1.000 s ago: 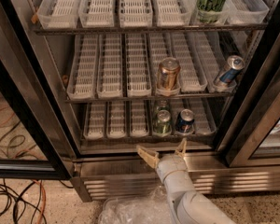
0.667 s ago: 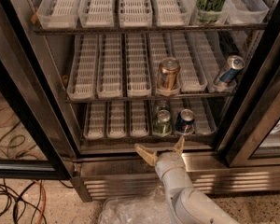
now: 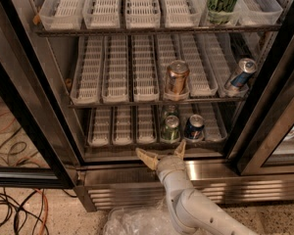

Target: Pick green can from bottom shelf of fridge

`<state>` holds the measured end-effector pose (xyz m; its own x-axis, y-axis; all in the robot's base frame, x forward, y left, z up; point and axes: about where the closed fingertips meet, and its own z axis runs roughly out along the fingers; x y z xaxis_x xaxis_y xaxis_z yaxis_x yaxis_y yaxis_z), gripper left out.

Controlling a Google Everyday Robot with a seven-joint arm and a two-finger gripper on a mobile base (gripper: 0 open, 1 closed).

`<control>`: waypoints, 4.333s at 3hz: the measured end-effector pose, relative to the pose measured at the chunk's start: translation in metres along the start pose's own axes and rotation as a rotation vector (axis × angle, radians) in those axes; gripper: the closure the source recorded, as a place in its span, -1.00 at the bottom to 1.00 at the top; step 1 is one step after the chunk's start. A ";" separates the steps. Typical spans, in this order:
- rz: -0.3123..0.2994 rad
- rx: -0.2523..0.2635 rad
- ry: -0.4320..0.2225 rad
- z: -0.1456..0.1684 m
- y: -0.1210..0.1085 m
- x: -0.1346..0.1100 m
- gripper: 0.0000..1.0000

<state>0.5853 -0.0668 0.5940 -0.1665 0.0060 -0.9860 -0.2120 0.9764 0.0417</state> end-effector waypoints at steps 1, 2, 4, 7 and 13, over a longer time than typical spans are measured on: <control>-0.013 0.042 -0.009 0.004 -0.015 -0.001 -1.00; -0.013 0.042 -0.009 0.005 -0.015 -0.001 -1.00; -0.012 0.054 -0.006 0.005 -0.016 0.000 -0.60; -0.014 0.090 -0.017 0.016 -0.026 -0.004 -0.54; -0.003 0.153 0.001 0.067 -0.050 -0.014 0.24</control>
Offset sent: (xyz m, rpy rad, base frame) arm 0.0132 -0.0267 0.0007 -0.0291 -0.0243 -0.0766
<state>0.6626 -0.1011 0.5946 -0.1670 0.0032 -0.9859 -0.0630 0.9979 0.0139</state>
